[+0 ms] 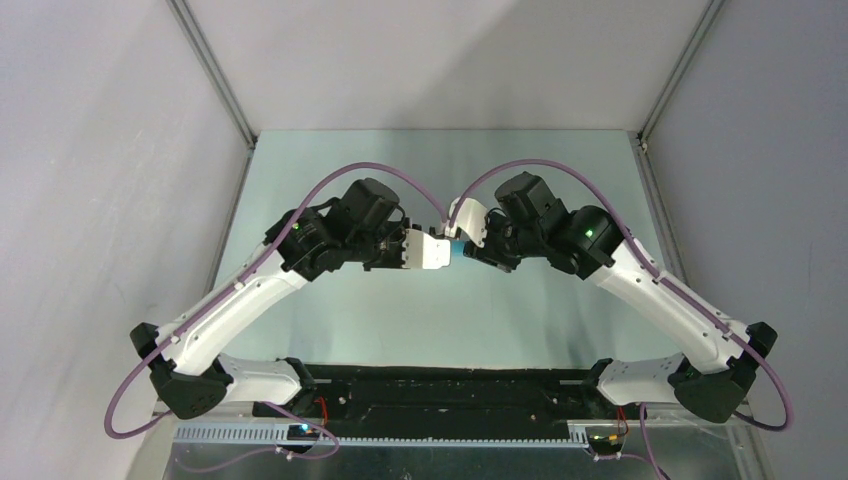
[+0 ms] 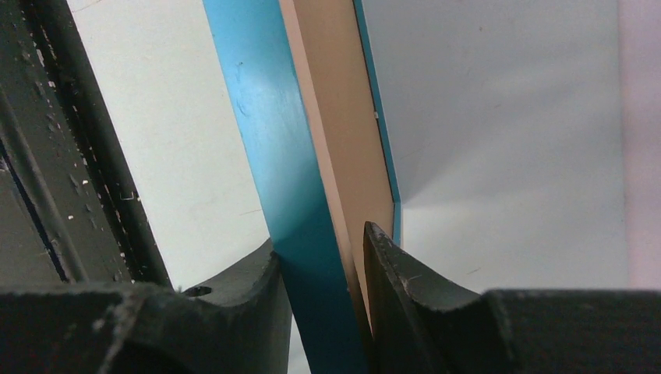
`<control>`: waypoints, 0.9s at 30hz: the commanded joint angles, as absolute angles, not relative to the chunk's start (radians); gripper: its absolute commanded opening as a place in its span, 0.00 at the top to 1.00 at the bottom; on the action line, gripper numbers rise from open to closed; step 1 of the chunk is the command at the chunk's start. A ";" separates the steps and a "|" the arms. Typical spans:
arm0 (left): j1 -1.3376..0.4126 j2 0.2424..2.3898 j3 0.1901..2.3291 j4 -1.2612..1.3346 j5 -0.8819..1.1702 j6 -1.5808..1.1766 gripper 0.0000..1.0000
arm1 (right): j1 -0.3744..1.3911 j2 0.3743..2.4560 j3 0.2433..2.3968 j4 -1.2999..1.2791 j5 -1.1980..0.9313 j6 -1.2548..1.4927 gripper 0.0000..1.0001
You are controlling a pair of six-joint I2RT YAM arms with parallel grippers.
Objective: Put the photo into the frame
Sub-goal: Turn over the photo frame at the center of the board.
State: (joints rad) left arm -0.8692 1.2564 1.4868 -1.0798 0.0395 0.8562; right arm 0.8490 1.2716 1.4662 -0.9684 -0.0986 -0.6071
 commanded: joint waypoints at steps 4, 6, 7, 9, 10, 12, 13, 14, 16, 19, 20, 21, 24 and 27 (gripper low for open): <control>-0.860 1.212 1.538 -0.950 0.054 0.808 0.80 | 0.857 1.290 1.484 -0.987 -0.040 -0.649 1.00; -0.853 1.204 1.530 -0.950 0.047 0.808 0.65 | 0.851 1.285 1.487 -0.988 -0.043 -0.645 1.00; -0.849 1.200 1.527 -0.949 0.042 0.808 0.54 | 0.842 1.284 1.488 -0.990 -0.049 -0.638 1.00; -0.839 1.190 1.522 -0.950 0.038 0.805 0.40 | 0.821 1.284 1.499 -0.997 -0.076 -0.625 1.00; -0.835 1.183 1.519 -0.949 0.036 0.804 0.37 | 0.811 1.285 1.511 -1.000 -0.099 -0.616 1.00; -0.818 1.170 1.513 -0.949 0.038 0.800 0.27 | 0.785 1.290 1.532 -1.014 -0.137 -0.601 1.00; -0.804 1.165 1.510 -0.950 0.039 0.795 0.11 | 0.767 1.292 1.545 -1.022 -0.156 -0.597 1.00; -0.788 1.156 1.509 -0.949 0.043 0.793 0.06 | 0.760 1.294 1.549 -1.028 -0.163 -0.589 1.00; -0.765 1.139 1.503 -0.949 0.046 0.789 0.01 | 0.740 1.296 1.563 -1.034 -0.182 -0.577 1.00; -0.728 1.102 1.496 -0.949 0.053 0.782 0.00 | 0.697 1.306 1.600 -1.045 -0.222 -0.553 1.00; -0.705 1.093 1.497 -0.948 0.059 0.782 0.00 | 0.674 1.317 1.611 -1.056 -0.235 -0.537 1.00; -0.693 1.078 1.498 -0.948 0.063 0.777 0.00 | 0.663 1.324 1.640 -1.064 -0.260 -0.529 1.00; -0.633 1.048 1.508 -0.948 0.083 0.766 0.00 | 0.610 1.362 1.704 -1.097 -0.306 -0.481 1.00; -0.589 1.010 1.509 -0.948 0.094 0.756 0.00 | 0.572 1.394 1.783 -1.114 -0.352 -0.418 1.00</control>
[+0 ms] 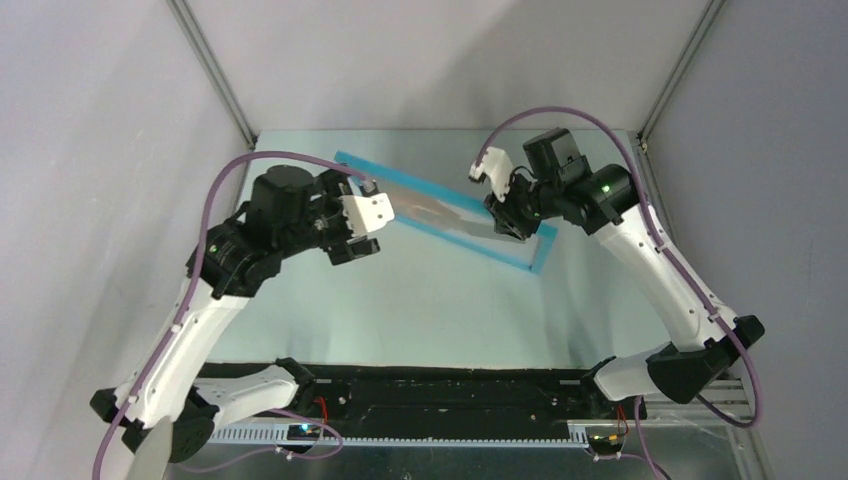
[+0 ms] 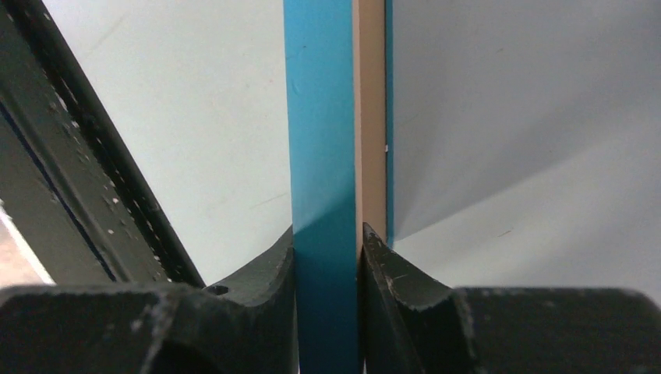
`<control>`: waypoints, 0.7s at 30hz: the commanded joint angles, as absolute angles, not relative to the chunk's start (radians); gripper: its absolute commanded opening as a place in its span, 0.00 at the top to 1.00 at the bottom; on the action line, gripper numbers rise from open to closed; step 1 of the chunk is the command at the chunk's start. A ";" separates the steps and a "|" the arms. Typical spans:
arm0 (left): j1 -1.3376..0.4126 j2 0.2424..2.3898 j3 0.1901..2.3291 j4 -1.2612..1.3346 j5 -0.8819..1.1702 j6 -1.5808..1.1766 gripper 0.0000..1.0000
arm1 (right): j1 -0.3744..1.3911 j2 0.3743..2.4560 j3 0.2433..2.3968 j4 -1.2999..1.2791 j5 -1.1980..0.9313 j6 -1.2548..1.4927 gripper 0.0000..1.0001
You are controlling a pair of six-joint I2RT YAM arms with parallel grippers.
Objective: Put the photo into the frame
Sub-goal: Turn over the photo frame at the center of the board.
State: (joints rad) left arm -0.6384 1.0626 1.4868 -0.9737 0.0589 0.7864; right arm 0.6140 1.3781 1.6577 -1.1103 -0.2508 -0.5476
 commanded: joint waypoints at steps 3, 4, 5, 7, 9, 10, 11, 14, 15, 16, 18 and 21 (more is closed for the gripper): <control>-0.546 0.983 1.501 -0.947 0.101 0.747 0.00 | 0.527 1.436 1.844 -1.128 -0.388 -0.358 1.00; -0.540 0.969 1.497 -0.948 0.103 0.744 0.00 | 0.519 1.451 1.871 -1.130 -0.396 -0.324 1.00; -0.527 0.962 1.485 -0.948 0.104 0.742 0.00 | 0.498 1.459 1.880 -1.130 -0.414 -0.307 1.00; -0.511 0.940 1.465 -0.948 0.108 0.737 0.00 | 0.465 1.480 1.914 -1.128 -0.446 -0.256 1.00; -0.501 0.927 1.441 -0.947 0.109 0.732 0.00 | 0.430 1.495 1.922 -1.117 -0.457 -0.214 1.00; -0.494 0.924 1.434 -0.947 0.111 0.730 0.00 | 0.407 1.504 1.923 -1.107 -0.459 -0.191 1.00; -0.492 0.920 1.418 -0.946 0.117 0.728 0.00 | 0.391 1.509 1.926 -1.103 -0.473 -0.181 1.00; -0.483 0.916 1.381 -0.941 0.137 0.715 0.00 | 0.306 1.543 1.932 -1.086 -0.513 -0.130 1.00; -0.482 0.917 1.374 -0.940 0.144 0.709 0.00 | 0.289 1.549 1.930 -1.081 -0.539 -0.108 1.00; -0.480 0.917 1.362 -0.936 0.146 0.707 0.01 | 0.249 1.562 1.926 -1.069 -0.558 -0.098 1.00; -0.479 0.921 1.344 -0.929 0.153 0.698 0.00 | 0.195 1.578 1.893 -1.044 -0.632 -0.062 1.00; -0.478 0.928 1.325 -0.917 0.158 0.693 0.00 | 0.116 1.592 1.833 -0.984 -0.704 -0.010 1.00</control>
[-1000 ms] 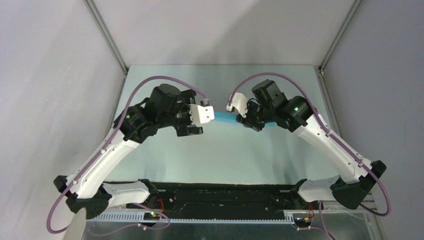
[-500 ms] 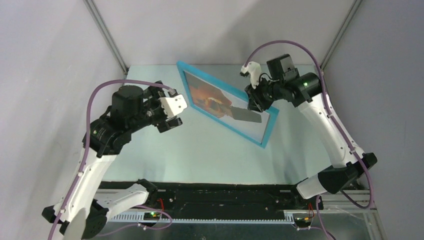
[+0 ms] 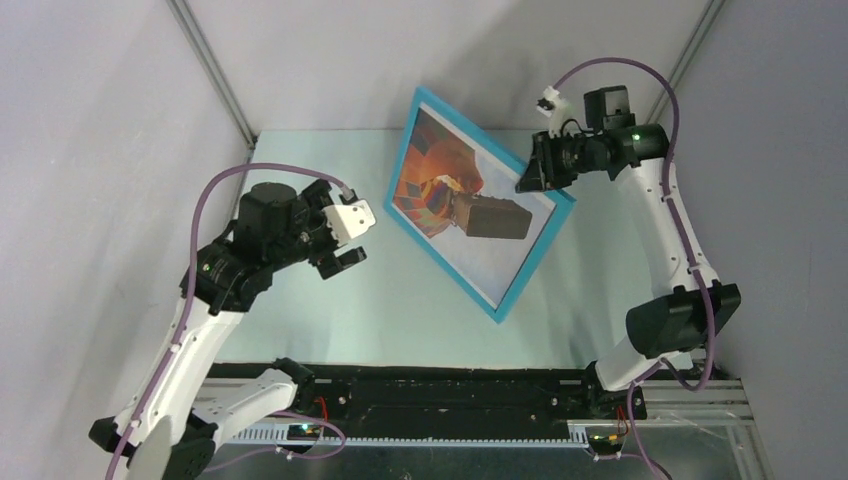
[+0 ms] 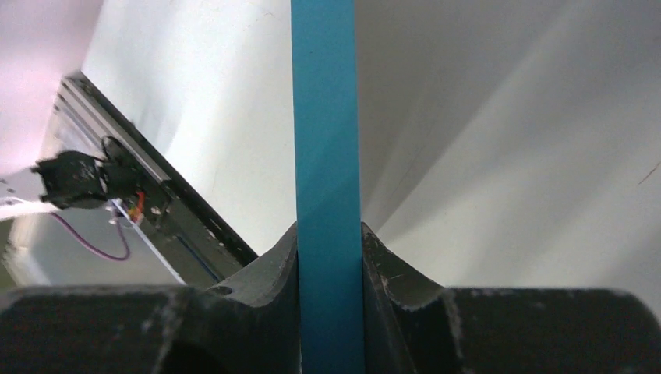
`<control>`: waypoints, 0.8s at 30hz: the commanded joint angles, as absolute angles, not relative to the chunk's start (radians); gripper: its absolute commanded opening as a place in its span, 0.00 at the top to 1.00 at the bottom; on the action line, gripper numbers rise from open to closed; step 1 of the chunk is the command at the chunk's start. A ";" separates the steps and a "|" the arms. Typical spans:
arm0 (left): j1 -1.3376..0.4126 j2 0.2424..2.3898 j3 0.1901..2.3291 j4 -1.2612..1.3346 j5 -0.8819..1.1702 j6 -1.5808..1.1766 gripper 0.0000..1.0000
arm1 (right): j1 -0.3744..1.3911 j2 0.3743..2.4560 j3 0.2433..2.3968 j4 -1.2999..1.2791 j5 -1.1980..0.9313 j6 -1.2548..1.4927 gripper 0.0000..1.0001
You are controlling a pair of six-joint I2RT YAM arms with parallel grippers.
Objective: Put the photo into the frame
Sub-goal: Turn over the photo frame at the center of the board.
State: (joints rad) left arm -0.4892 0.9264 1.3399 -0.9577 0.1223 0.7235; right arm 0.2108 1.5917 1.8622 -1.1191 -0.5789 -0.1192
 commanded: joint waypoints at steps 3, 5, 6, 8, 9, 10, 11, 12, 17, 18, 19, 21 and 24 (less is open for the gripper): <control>-0.477 0.943 1.313 -0.904 0.165 0.688 0.00 | 0.067 1.587 1.715 -0.903 -0.772 0.060 1.00; -0.477 0.952 1.308 -0.899 0.172 0.683 0.00 | 0.038 1.578 1.632 -0.826 -0.797 0.122 1.00; -0.476 0.955 1.306 -0.896 0.173 0.681 0.00 | 0.023 1.568 1.604 -0.770 -0.802 0.136 1.00; -0.476 0.964 1.301 -0.892 0.177 0.678 0.00 | 0.010 1.549 1.519 -0.689 -0.805 0.173 1.00; -0.476 0.968 1.299 -0.891 0.176 0.677 0.00 | 0.009 1.536 1.464 -0.663 -0.805 0.197 1.00; -0.476 0.969 1.295 -0.889 0.176 0.677 0.00 | 0.009 1.530 1.441 -0.617 -0.803 0.207 1.00; -0.476 0.974 1.292 -0.888 0.175 0.677 0.00 | 0.009 1.519 1.397 -0.578 -0.801 0.227 1.00; -0.476 0.976 1.289 -0.886 0.174 0.678 0.00 | -0.005 1.514 1.354 -0.557 -0.798 0.238 1.00; -0.476 0.991 1.274 -0.877 0.175 0.676 0.00 | -0.049 1.482 1.220 -0.390 -0.790 0.325 1.00; -0.474 0.995 1.270 -0.875 0.175 0.675 0.00 | -0.053 1.479 1.184 -0.368 -0.788 0.337 1.00; -0.475 0.998 1.268 -0.874 0.175 0.675 0.00 | -0.059 1.471 1.167 -0.334 -0.787 0.353 1.00; -0.476 1.005 1.264 -0.869 0.175 0.675 0.00 | -0.064 1.461 1.122 -0.288 -0.778 0.369 1.00; -0.476 1.019 1.260 -0.864 0.176 0.675 0.00 | -0.073 1.438 1.048 -0.227 -0.761 0.402 1.00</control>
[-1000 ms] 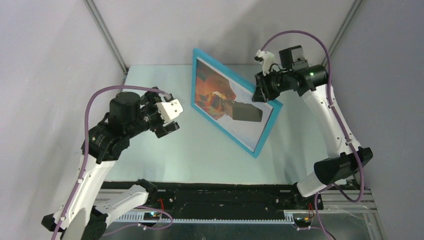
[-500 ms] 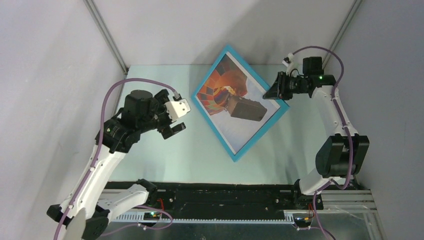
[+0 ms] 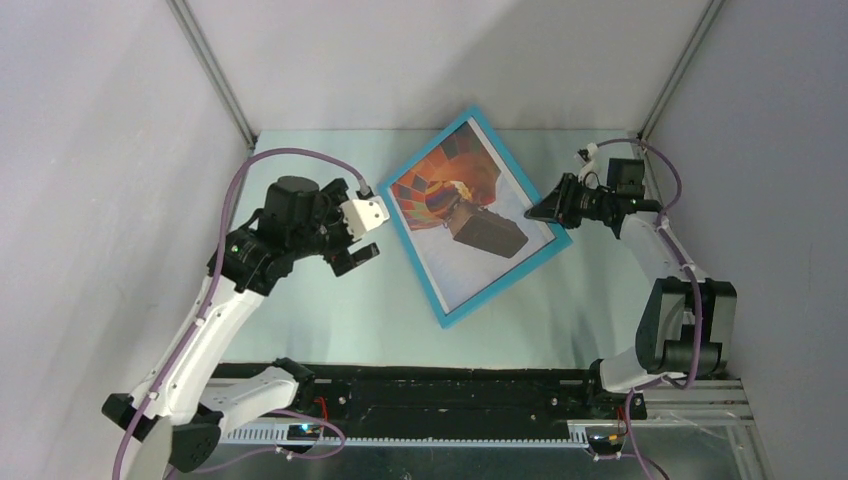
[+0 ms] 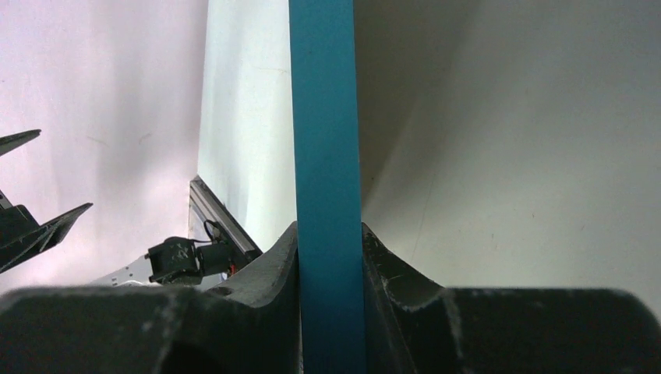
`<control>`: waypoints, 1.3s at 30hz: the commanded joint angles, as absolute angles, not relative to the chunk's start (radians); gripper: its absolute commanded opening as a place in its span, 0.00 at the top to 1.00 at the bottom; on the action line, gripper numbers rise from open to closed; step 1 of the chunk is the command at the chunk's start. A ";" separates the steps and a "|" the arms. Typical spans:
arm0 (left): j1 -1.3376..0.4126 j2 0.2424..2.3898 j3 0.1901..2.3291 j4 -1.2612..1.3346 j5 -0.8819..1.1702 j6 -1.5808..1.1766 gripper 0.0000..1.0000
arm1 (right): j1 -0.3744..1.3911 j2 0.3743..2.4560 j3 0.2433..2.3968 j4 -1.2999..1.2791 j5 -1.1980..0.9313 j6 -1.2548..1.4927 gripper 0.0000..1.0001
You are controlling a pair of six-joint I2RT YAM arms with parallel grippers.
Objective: Put the photo into the frame
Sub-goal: Turn over the photo frame at the center of the board.
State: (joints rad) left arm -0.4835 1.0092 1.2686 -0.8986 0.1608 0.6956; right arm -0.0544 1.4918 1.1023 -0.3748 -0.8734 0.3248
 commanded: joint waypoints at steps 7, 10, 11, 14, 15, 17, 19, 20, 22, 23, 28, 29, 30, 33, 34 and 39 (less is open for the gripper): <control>-0.476 1.049 1.250 -0.849 0.180 0.672 0.00 | -0.110 1.411 0.897 -0.096 -0.722 0.437 1.00; -0.476 1.067 1.243 -0.841 0.184 0.666 0.00 | -0.119 1.393 0.846 -0.060 -0.684 0.431 1.00; -0.476 1.074 1.239 -0.838 0.184 0.663 0.00 | -0.119 1.389 0.821 -0.054 -0.667 0.427 1.00; -0.475 1.093 1.234 -0.820 0.186 0.642 0.00 | -0.121 1.377 0.775 -0.024 -0.648 0.410 1.00; -0.474 1.106 1.231 -0.816 0.190 0.625 0.00 | -0.122 1.376 0.758 -0.018 -0.642 0.409 1.00; -0.472 1.130 1.229 -0.799 0.195 0.589 0.00 | -0.125 1.378 0.742 -0.011 -0.642 0.410 1.00; -0.468 1.157 1.226 -0.779 0.195 0.552 0.00 | -0.124 1.382 0.731 -0.011 -0.647 0.411 0.99; -0.462 1.167 1.224 -0.764 0.194 0.540 0.00 | -0.124 1.385 0.728 0.015 -0.649 0.410 0.98; -0.450 1.193 1.218 -0.734 0.188 0.501 0.00 | -0.124 1.393 0.713 0.036 -0.654 0.413 0.95; -0.444 1.209 1.212 -0.723 0.184 0.477 0.00 | -0.124 1.400 0.707 0.039 -0.662 0.415 0.92; -0.412 1.286 1.196 -0.660 0.158 0.398 0.00 | -0.121 1.432 0.692 0.052 -0.673 0.413 0.79; -0.410 1.295 1.196 -0.655 0.154 0.390 0.00 | -0.120 1.441 0.689 0.055 -0.672 0.410 0.77; -0.406 1.311 1.194 -0.649 0.146 0.379 0.00 | -0.120 1.446 0.688 0.056 -0.674 0.410 0.75; -0.402 1.333 1.191 -0.637 0.135 0.368 0.00 | -0.119 1.473 0.686 0.056 -0.682 0.401 0.69; -0.402 1.340 1.189 -0.635 0.133 0.364 0.00 | -0.119 1.485 0.685 0.056 -0.686 0.398 0.68; -0.396 1.363 1.158 -0.602 0.133 0.327 0.00 | -0.124 1.533 0.683 0.070 -0.712 0.394 0.62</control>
